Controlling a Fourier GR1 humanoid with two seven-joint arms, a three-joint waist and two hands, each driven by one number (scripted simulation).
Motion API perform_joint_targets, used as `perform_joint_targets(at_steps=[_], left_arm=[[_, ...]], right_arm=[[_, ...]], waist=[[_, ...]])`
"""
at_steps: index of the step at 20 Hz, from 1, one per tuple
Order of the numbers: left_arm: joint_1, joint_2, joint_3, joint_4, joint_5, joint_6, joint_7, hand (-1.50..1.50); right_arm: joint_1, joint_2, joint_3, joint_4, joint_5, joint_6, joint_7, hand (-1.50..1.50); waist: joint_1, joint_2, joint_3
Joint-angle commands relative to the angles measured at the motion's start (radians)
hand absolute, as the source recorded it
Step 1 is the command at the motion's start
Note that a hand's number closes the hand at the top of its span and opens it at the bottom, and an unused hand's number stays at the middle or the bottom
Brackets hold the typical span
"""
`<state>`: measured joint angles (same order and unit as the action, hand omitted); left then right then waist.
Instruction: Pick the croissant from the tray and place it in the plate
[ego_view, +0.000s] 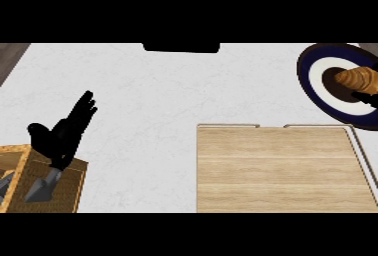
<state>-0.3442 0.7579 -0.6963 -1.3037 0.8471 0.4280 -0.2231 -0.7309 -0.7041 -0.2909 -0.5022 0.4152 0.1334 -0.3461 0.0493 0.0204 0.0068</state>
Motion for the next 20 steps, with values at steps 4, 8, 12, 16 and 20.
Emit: perform_joint_targets(at_steps=[4, 8, 12, 16, 20], left_arm=[[-0.022, -0.047, 0.015, 0.033, -0.018, 0.021, 0.031, 0.00], [-0.050, -0.059, 0.009, -0.010, -0.026, 0.067, 0.080, 0.00], [-0.031, -0.027, 0.024, 0.010, -0.015, 0.043, 0.071, 0.00], [0.003, -0.041, 0.037, 0.028, -0.018, 0.024, 0.056, 0.00], [-0.029, -0.072, 0.030, 0.065, -0.040, 0.028, 0.049, 0.00]], right_arm=[[-0.070, -0.029, -0.015, 0.169, 0.002, 0.073, -0.207, -1.50], [-0.089, -0.040, -0.073, 0.172, -0.046, 0.047, -0.319, -1.50], [-0.135, -0.079, -0.191, 0.186, -0.188, 0.226, -0.404, -1.50], [-0.203, -0.099, -0.247, 0.249, -0.254, 0.305, -0.274, -1.50], [-0.225, -0.123, -0.281, 0.347, -0.304, 0.470, -0.127, -1.50]], waist=[[0.004, 0.004, -0.002], [-0.004, -0.003, -0.001], [-0.009, -0.007, 0.000], [-0.018, -0.011, -0.005], [-0.028, -0.007, -0.005]])
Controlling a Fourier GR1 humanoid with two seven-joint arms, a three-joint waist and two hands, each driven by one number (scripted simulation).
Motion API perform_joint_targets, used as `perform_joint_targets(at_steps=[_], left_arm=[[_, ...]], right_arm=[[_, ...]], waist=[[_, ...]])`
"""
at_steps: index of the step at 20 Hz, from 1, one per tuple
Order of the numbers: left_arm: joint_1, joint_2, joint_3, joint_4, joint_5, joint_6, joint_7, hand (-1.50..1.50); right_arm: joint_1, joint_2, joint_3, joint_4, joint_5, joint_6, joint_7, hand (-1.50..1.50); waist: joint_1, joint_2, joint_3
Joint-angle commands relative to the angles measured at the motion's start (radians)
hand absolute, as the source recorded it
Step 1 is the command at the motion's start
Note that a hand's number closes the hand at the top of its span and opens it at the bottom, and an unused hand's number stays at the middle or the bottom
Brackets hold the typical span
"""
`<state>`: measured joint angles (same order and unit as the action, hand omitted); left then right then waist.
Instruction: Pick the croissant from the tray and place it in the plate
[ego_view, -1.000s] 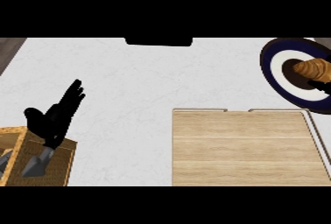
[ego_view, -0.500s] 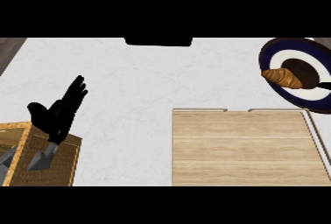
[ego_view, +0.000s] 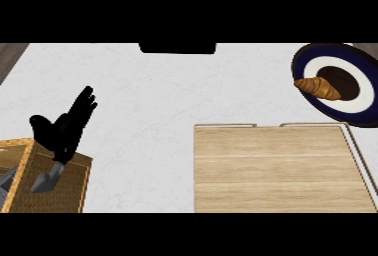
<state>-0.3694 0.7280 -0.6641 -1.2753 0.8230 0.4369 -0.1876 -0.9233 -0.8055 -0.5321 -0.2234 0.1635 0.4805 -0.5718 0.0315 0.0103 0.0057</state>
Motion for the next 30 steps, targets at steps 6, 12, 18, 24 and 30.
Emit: perform_joint_targets(at_steps=[6, 12, 18, 24, 30], left_arm=[[0.011, -0.024, 0.011, -0.010, -0.022, 0.030, 0.037, 0.00], [-0.014, -0.018, 0.018, -0.020, -0.022, 0.013, 0.076, 0.00], [-0.042, -0.043, 0.020, -0.012, -0.038, 0.031, 0.077, 0.00], [0.000, -0.031, 0.039, -0.001, -0.028, 0.001, 0.032, 0.00], [-0.009, -0.053, 0.016, 0.021, -0.046, -0.001, 0.040, 0.00]], right_arm=[[0.064, -0.069, -0.063, 0.077, -0.081, 0.259, 0.060, -1.50], [0.123, -0.092, -0.080, 0.042, -0.103, 0.266, 0.026, -1.50], [0.154, -0.102, -0.088, 0.030, -0.111, 0.253, 0.022, -1.50], [0.226, -0.124, -0.075, 0.011, -0.098, 0.260, -0.011, -1.50], [0.211, -0.144, -0.060, 0.008, -0.085, 0.249, 0.030, -1.50]], waist=[[0.011, 0.010, 0.000], [0.011, 0.011, 0.002], [0.019, 0.017, 0.004], [0.023, 0.018, 0.004], [0.024, 0.020, 0.004]])
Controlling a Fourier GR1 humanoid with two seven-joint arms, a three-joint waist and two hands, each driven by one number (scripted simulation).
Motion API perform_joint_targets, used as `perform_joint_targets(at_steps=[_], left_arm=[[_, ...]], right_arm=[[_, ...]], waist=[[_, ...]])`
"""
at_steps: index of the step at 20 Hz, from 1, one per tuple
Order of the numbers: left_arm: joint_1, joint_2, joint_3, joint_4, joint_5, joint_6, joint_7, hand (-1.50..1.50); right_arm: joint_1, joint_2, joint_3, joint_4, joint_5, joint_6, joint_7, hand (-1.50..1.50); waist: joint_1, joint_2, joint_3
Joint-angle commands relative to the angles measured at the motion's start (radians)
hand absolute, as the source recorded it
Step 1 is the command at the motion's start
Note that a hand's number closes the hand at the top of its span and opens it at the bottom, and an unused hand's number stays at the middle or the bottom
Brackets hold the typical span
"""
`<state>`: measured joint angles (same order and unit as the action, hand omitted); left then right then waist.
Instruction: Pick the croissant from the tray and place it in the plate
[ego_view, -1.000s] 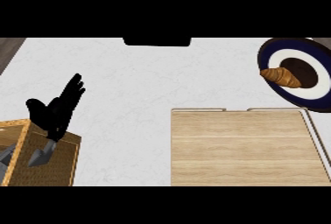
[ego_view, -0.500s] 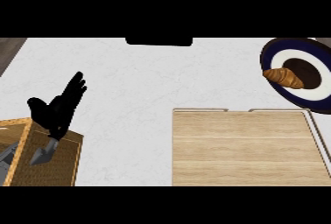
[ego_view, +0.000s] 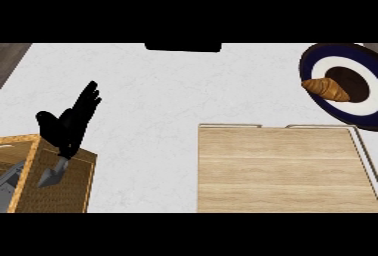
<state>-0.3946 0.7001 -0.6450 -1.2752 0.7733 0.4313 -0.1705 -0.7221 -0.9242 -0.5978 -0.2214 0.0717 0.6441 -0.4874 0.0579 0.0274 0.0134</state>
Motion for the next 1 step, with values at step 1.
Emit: perform_joint_targets(at_steps=[1], left_arm=[[0.007, -0.017, -0.005, -0.005, -0.004, 0.026, 0.033, 0.00]], right_arm=[[0.035, 0.002, 0.020, -0.001, 0.021, 0.071, -0.084, -1.50]], waist=[[0.006, 0.004, -0.002]])
